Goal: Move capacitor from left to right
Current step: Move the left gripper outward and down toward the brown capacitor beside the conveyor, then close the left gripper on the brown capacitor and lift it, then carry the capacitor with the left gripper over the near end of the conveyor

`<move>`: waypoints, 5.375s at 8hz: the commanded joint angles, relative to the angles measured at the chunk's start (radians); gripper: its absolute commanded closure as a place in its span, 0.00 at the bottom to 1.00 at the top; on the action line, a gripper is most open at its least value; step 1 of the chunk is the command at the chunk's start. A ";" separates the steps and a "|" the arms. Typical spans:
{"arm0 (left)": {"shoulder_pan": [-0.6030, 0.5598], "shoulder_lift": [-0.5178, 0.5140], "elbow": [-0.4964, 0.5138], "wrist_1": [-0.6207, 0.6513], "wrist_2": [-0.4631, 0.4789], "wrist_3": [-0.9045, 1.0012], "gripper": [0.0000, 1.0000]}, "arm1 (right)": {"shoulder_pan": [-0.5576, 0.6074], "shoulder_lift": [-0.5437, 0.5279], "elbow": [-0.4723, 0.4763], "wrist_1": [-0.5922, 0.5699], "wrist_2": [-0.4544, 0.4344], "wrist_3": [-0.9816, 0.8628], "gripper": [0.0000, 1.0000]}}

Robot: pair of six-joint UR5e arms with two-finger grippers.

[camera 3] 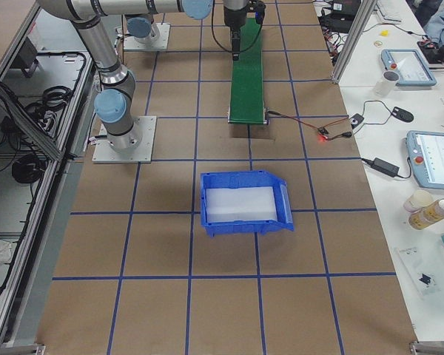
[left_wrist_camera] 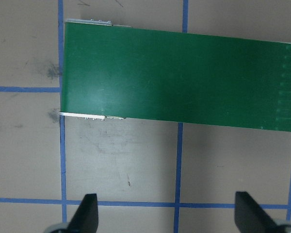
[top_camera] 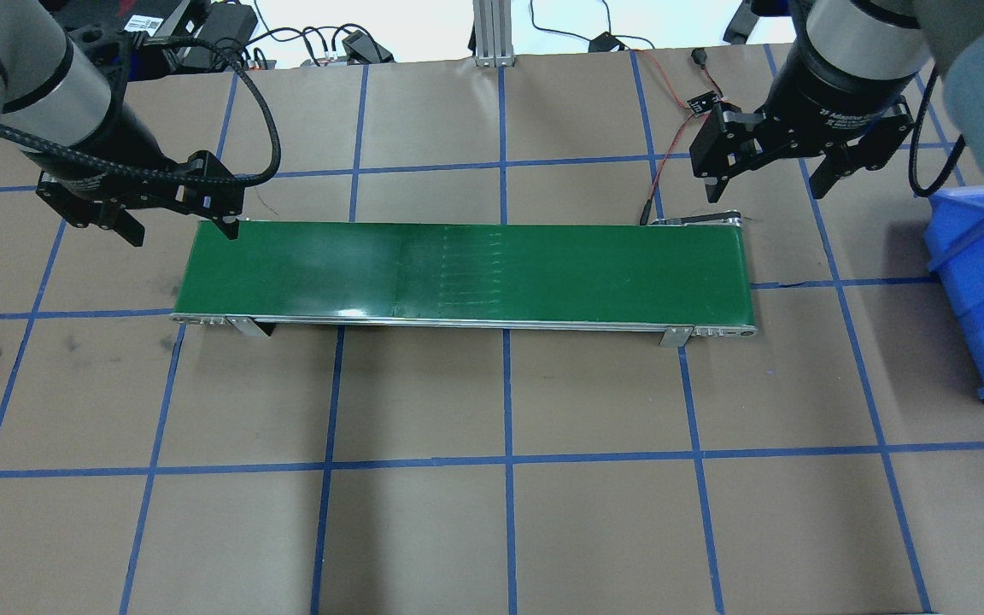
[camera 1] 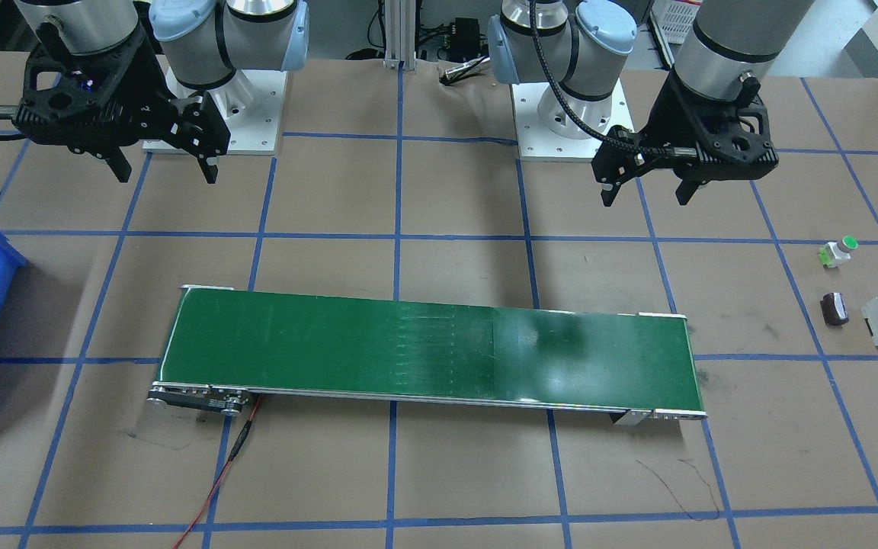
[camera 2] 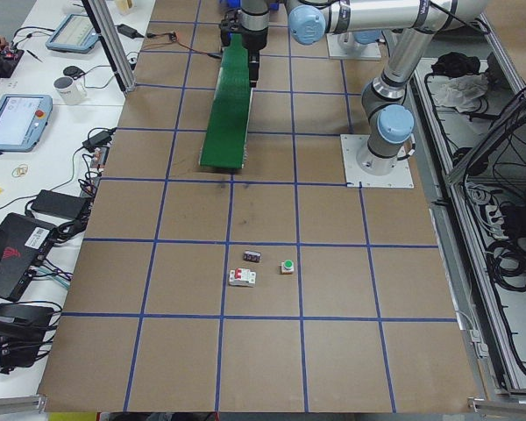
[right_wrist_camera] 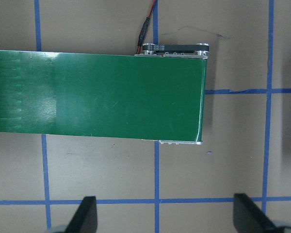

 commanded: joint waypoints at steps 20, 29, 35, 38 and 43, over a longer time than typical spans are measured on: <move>0.696 -0.570 0.001 0.491 0.090 0.891 0.00 | 0.000 0.002 0.001 0.000 0.000 0.000 0.00; 0.701 -0.635 -0.012 0.506 0.236 0.891 0.00 | 0.000 0.004 0.001 0.002 0.000 0.000 0.00; 0.701 -0.637 -0.005 0.506 0.239 0.880 1.00 | -0.002 0.004 0.001 0.002 0.000 0.000 0.00; 0.693 -0.557 -0.002 0.442 0.216 0.881 1.00 | 0.000 0.004 0.001 0.002 0.000 0.000 0.00; 0.429 -0.306 -0.002 0.194 0.080 0.529 1.00 | 0.000 0.002 0.001 0.002 0.000 0.000 0.00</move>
